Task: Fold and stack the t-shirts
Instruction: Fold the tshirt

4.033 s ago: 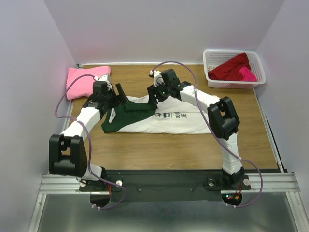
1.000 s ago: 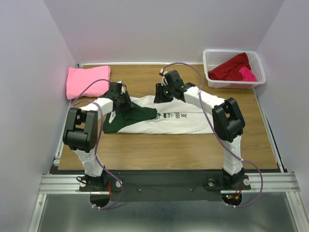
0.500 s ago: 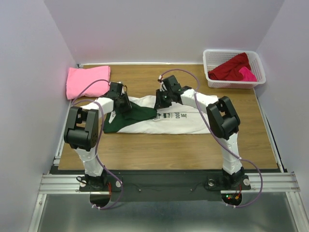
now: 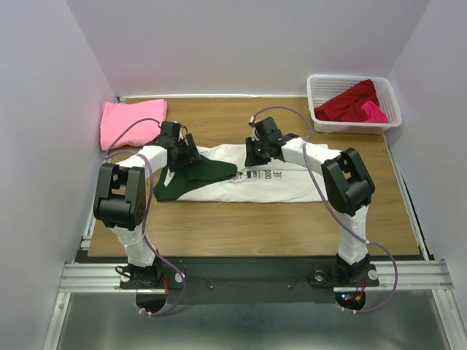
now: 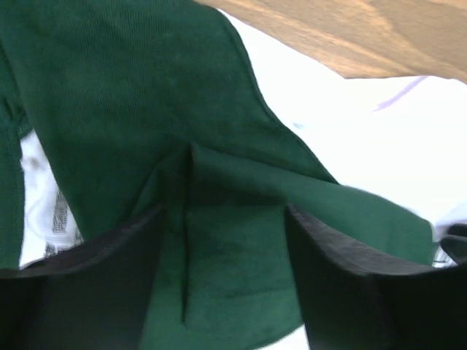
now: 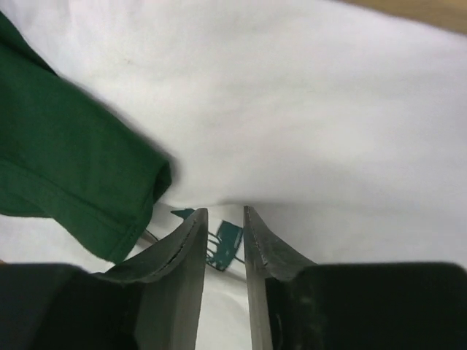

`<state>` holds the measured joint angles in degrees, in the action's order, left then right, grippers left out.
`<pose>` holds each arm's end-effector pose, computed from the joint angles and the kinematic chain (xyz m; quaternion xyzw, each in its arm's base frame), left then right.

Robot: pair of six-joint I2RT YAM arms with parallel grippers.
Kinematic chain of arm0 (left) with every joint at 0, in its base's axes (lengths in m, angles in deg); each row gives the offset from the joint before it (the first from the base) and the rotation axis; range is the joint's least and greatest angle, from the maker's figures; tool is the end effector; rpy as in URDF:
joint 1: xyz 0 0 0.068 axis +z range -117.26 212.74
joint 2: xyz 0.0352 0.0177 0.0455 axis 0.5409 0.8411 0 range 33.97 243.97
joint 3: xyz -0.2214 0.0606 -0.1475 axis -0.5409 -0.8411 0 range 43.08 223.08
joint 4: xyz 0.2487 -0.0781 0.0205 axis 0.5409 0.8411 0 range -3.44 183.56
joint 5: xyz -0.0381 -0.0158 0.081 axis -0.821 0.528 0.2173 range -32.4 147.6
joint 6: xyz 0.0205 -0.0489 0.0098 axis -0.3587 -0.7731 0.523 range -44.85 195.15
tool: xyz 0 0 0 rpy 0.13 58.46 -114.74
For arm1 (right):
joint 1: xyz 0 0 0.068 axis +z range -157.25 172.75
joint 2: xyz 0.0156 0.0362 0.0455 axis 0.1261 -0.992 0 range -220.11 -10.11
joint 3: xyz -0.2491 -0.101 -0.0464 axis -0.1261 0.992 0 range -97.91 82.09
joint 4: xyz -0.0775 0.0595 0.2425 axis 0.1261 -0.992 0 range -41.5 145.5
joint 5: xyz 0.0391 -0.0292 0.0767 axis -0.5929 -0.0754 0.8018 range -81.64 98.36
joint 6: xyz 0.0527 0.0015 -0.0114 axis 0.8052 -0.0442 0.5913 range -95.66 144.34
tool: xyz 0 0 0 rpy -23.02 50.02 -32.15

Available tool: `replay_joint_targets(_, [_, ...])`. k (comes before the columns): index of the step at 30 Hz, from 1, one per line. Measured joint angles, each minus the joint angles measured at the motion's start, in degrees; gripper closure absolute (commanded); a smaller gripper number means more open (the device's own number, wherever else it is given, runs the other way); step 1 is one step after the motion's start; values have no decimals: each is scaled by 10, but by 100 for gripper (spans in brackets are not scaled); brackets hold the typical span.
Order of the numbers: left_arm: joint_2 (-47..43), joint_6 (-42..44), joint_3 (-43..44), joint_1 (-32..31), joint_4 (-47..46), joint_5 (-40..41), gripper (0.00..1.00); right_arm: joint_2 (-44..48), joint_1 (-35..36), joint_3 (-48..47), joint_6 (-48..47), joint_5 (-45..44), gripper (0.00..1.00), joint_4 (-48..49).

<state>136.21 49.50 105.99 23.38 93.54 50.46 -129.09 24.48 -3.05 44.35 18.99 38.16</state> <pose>0.3733 -0.0660 0.1837 -0.1083 0.9203 -0.1668 0.3368 0.3819 0.2439 0.1730 -0.1264 0.9311 0.2230 0.2597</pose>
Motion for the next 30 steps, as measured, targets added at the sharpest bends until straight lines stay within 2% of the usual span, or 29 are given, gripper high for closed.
replay_joint_targets(2, [-14, -2, 1, -5, 15, 5, 12, 30, -11, 11, -13, -23, 58, -9])
replay_joint_targets(7, [-50, -11, 35, -37, 57, 55, 13, 101, -65, 51, -39, -74, 49, -10])
replay_joint_targets(12, [-10, -9, 107, -80, 73, 92, 16, 132, -118, 104, -52, -125, 35, -30])
replay_joint_targets(16, [44, -8, 128, -101, 81, 114, 16, 135, -121, 143, -57, -157, 31, -60])
replay_joint_targets(22, [105, -5, 160, -112, 121, 139, 16, 149, -112, 186, -63, -177, 31, -82])
replay_joint_targets(26, [141, 1, 209, -115, 127, 152, 16, 167, -112, 209, -55, -168, 30, -83])
replay_joint_targets(30, [181, 13, 267, -120, 146, 163, 16, 214, -112, 260, -33, -123, 30, -104])
